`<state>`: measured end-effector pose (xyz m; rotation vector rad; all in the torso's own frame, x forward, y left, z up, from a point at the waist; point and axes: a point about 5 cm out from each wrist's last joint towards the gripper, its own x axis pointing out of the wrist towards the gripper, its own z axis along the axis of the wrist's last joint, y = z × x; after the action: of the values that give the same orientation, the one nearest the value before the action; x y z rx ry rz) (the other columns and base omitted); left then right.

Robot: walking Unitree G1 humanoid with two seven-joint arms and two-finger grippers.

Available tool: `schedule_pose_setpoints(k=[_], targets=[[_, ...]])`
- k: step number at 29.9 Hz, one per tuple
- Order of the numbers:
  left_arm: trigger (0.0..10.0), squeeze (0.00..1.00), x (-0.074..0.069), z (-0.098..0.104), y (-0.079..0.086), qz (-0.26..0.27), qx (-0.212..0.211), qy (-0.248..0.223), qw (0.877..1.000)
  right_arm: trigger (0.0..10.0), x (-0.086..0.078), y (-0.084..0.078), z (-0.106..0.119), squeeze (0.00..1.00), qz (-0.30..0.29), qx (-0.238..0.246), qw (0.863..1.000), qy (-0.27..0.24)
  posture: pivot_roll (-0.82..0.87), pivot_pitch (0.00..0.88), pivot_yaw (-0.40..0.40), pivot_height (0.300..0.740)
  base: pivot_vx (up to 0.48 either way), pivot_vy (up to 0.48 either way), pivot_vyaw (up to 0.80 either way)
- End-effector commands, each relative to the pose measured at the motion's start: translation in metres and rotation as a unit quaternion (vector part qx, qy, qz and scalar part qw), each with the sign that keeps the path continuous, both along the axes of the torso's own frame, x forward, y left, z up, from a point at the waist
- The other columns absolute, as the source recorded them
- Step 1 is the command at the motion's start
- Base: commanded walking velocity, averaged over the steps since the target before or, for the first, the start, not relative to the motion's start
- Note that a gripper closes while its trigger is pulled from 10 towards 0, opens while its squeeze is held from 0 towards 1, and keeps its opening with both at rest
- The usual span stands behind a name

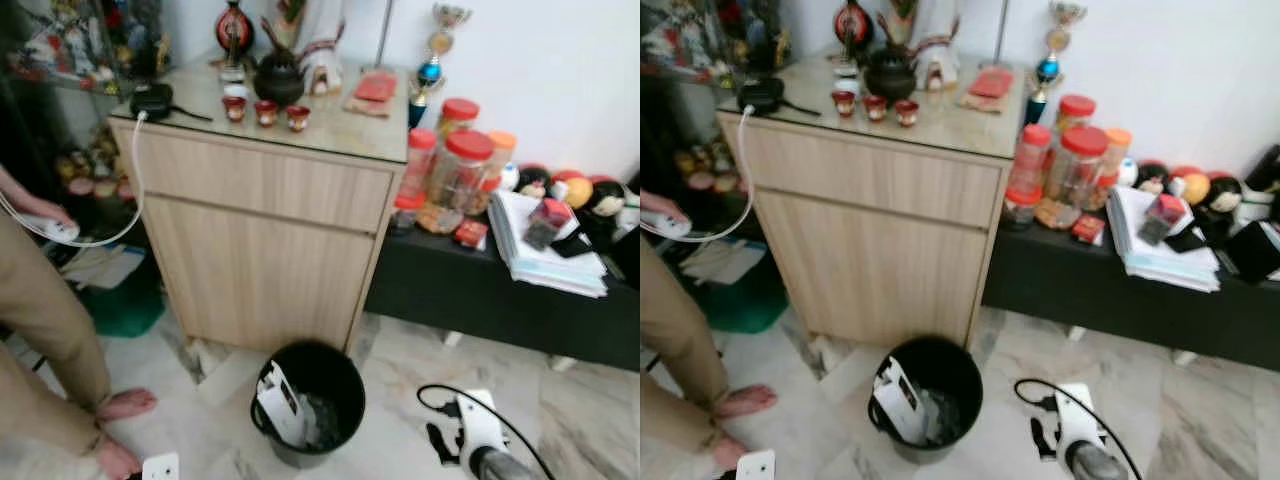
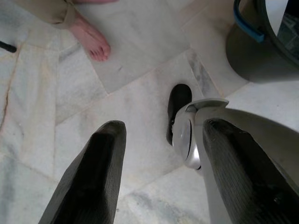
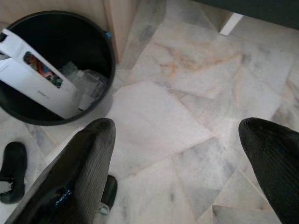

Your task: Picking trash to rubbish bin

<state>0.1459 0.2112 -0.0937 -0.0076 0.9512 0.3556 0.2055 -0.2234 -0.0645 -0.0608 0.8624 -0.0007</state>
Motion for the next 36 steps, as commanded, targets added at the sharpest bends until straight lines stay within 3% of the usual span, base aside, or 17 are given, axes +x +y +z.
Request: schedule_pose_setpoints(k=[1,7,10,14,22,28,36], targets=[[10.0,0.0,-0.004,-0.005,-0.017,-0.009,-0.023,0.014,1.0,10.0,0.003,-0.002,0.002,0.0,-0.003,0.0,1.0,-0.005,-0.01,0.0,-0.159,0.74,0.0,0.0,0.0],[10.0,0.0,-0.004,-0.004,-0.011,0.004,-0.02,0.014,1.0,10.0,0.004,0.002,0.002,0.0,-0.002,0.0,1.0,-0.003,0.01,0.0,-0.158,0.74,0.0,0.0,0.0],[10.0,0.0,-0.001,-0.001,0.0,0.011,-0.008,0.008,1.0,10.0,0.008,0.013,0.001,0.0,0.004,0.013,1.0,-0.008,0.02,0.0,-0.126,0.74,0.0,0.0,0.0],[10.0,0.0,0.002,0.003,0.012,0.002,0.007,0.004,1.0,10.0,0.01,0.026,0.0,0.0,-0.001,0.029,1.0,-0.012,0.04,0.0,-0.075,0.74,0.0,0.0,-0.78],[10.0,0.0,0.005,0.01,0.037,0.002,0.034,0.001,0.999,10.0,-0.004,0.046,-0.011,0.0,-0.013,0.05,0.999,0.009,0.07,0.0,-0.021,0.74,0.0,0.0,-0.77],[10.0,0.0,0.012,0.014,0.042,-0.002,0.04,-0.01,0.999,10.0,-0.006,0.054,-0.012,0.0,-0.015,0.056,0.998,0.014,0.07,0.0,0.002,0.74,0.0,0.0,-0.75],[10.0,0.0,0.011,0.013,0.042,-0.017,0.041,-0.003,0.999,10.0,-0.003,0.056,-0.011,0.0,-0.021,0.059,0.998,0.011,0.05,0.0,0.034,0.74,0.0,0.0,-0.75]])
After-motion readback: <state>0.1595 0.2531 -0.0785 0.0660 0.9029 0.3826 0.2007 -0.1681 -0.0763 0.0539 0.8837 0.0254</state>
